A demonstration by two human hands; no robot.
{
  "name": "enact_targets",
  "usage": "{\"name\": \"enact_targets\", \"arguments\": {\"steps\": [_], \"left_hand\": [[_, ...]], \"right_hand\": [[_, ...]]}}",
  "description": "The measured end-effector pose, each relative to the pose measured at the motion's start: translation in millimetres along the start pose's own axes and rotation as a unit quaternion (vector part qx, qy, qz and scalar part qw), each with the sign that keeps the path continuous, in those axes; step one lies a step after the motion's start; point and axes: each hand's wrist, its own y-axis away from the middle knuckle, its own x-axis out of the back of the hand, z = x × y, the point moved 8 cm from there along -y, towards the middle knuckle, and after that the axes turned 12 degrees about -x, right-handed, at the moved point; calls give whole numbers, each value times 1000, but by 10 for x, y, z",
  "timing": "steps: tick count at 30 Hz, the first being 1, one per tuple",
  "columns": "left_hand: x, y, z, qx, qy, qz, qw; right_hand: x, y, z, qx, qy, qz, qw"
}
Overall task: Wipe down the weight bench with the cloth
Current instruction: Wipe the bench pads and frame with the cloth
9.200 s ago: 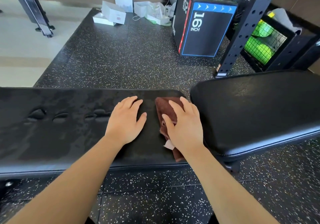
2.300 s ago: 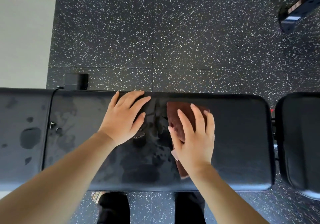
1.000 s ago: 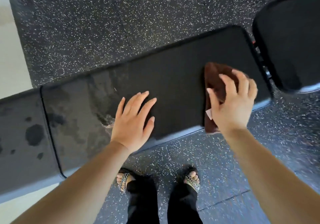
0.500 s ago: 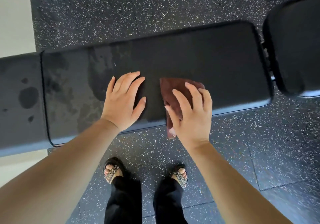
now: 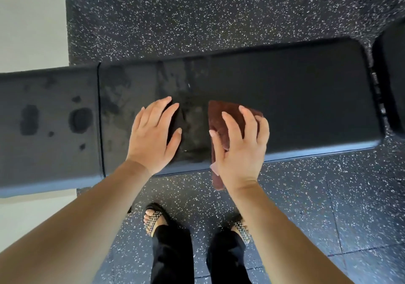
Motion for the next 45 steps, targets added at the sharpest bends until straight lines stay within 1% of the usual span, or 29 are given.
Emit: {"name": "enact_targets", "arguments": {"steps": [3,6,9,13,20,25,31,35,37,39,43,45], "left_hand": [[84,-40,-262,21,-5,4,1000],[113,-139,-408,6,-14,-13,1000],[68,-136,-414,-5,-24,-34,999],[84,-134,-427,-3,-18,-26,999],[105,-158,-450,-6,4,-19,1000],[107,-160,-455,-7,2,-21,1000],[113,-167,-480,-17,32,-31,999],[247,-287,-634,-43,28,-26,998],[300,-417,-791,-37,18,-27,999],[312,-591,-935,-29,4,-26,999],[250,-770,-1125,26,-11,-31,999],[229,-772,-1131,36,-17,-37,999]], "right_hand": [[-126,-257,-156,-2,15,-14,1000],[-279,-479,-311,-11,42,-23,999],[-247,-349,-315,-10,43,-33,999],[-186,-62,-282,24,46,-48,998],[-454,-643,-489,-4,89,-50,995],[-458,-566,-486,-21,109,-67,992],[-366,-426,-439,-36,77,-56,995],[-454,-642,-494,-18,127,-56,990],[-507,-688,-508,-16,134,-61,989],[-527,-729,-518,-19,132,-48,990],[-594,-1027,-620,-18,110,-21,994],[-688,-1225,-712,-10,108,-30,994]]}}
